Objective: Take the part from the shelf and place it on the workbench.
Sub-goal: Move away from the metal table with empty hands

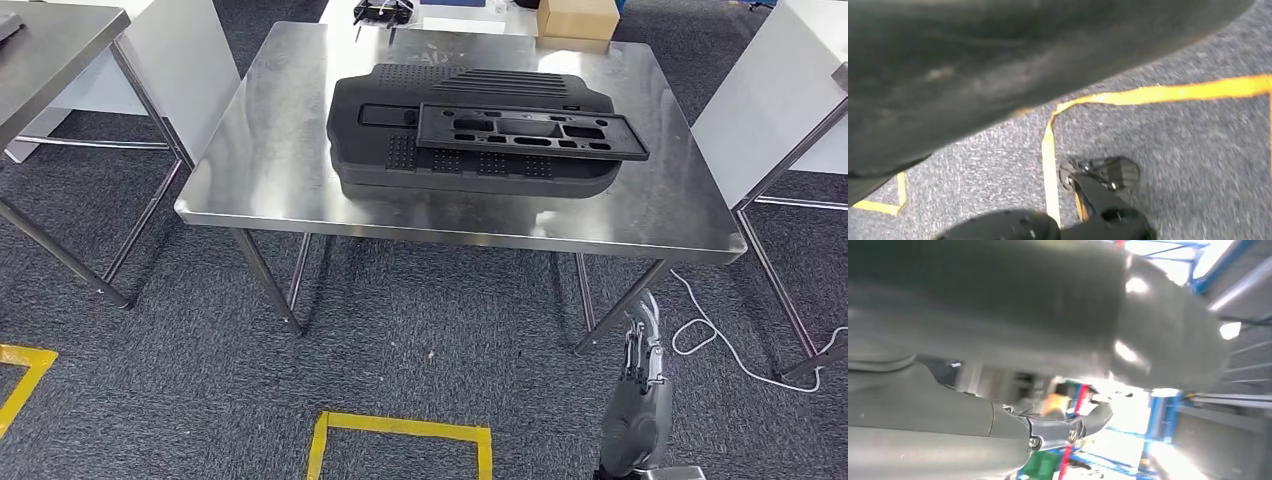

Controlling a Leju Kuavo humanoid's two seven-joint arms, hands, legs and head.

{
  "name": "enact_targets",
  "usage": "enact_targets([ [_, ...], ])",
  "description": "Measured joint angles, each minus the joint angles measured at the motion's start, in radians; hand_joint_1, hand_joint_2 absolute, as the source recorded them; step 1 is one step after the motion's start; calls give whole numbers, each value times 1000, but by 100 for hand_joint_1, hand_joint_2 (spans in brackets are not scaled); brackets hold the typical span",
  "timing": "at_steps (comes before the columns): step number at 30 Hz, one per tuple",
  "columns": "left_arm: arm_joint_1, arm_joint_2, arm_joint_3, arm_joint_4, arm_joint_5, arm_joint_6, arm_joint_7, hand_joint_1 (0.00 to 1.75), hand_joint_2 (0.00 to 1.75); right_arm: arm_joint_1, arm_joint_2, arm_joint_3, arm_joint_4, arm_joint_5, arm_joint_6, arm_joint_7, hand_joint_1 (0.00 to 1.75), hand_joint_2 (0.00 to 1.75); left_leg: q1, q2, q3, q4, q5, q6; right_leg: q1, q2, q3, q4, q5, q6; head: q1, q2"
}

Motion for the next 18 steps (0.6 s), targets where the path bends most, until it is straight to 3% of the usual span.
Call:
enact_targets([
  [2,1,0,3,0,0,1,0,0,0,5,2,-16,19,2,-1,0,0,0,0,3,-10,-5,13,20,-2,3,-19,23,-17,6,1,0],
  [3,1,0,4,0,0,1,0,0,0,5,2,-21,24,3,-1,0,0,0,1,4,-17,-8,20,29,-3,5,-39,60,-41,4,3,0],
  [5,1,0,5,0,0,1,0,0,0,6,2,-28,35,6,-1,0,0,0,1,5,-35,-7,33,37,-5,6,-90,183,-106,-2,6,0],
  [7,1,0,5,0,0,1,0,0,0,7,3,-34,45,15,-2,10,0,0,0,6,-53,-7,46,37,-6,7,-115,266,-141,2,6,0],
  [8,1,-1,5,0,0,1,0,0,0,7,4,-39,51,23,-3,21,0,0,0,6,-61,-7,53,36,-6,7,-98,253,-137,8,6,0],
  [10,1,-1,6,0,-1,1,0,0,0,6,8,-55,73,43,-4,46,0,0,1,5,-73,-7,66,31,-6,7,-9,120,-102,20,6,0],
  [12,1,-2,6,0,-4,1,1,0,0,1,17,-82,115,66,3,64,0,0,-1,4,-79,-8,78,20,-1,7,59,1,-73,18,5,0],
  [14,1,-2,6,0,-10,2,1,0,0,-6,31,-120,175,89,20,73,0,0,0,4,-79,-14,90,5,8,9,65,-25,-61,3,2,0],
  [16,3,-3,6,0,-15,2,1,0,0,-20,47,-167,249,111,42,76,0,0,3,5,-81,-19,99,-9,6,8,61,-32,-44,-13,0,0],
  [18,4,-3,7,0,-21,3,1,0,0,-46,66,-223,344,143,56,77,0,0,5,5,-100,21,60,-17,-3,7,56,-40,-24,-29,-2,0],
])
